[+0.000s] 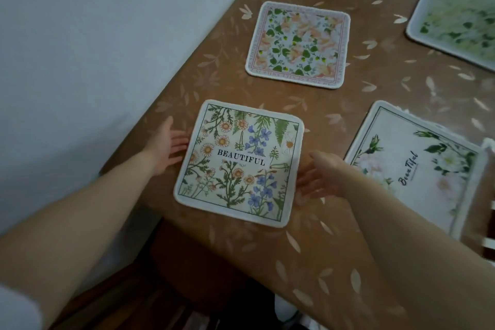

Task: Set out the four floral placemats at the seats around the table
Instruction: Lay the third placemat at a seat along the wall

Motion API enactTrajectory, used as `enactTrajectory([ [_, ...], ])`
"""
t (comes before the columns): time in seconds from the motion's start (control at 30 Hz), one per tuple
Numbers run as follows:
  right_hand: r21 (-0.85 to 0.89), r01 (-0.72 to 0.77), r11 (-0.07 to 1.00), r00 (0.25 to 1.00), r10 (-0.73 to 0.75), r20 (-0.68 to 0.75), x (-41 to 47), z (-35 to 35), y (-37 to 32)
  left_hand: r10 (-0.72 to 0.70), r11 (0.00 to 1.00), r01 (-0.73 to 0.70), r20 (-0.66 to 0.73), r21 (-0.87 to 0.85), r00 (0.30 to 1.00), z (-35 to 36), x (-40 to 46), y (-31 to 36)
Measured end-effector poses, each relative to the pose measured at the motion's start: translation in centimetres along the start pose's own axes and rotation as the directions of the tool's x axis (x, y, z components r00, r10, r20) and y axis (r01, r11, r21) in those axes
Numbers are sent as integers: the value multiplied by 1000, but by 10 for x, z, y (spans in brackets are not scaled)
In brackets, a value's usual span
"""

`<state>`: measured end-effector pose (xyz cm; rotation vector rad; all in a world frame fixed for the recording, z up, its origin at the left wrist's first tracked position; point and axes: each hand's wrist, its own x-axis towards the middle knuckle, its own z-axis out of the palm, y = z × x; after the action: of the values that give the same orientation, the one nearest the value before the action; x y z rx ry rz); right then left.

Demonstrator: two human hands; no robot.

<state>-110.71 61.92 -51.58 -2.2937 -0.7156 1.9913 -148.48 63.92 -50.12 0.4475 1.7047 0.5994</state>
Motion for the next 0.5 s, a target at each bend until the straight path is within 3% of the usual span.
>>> enactTrajectory([
  [0.13,108,46,993,999,-45,-13,-1,12,12,-30,998,27,38,57,999,-9,-7,-10],
  [0.5,195,22,980,1000,-21,-6,-15,32,50,102,985,-115,100,131,990,0,-12,-12],
])
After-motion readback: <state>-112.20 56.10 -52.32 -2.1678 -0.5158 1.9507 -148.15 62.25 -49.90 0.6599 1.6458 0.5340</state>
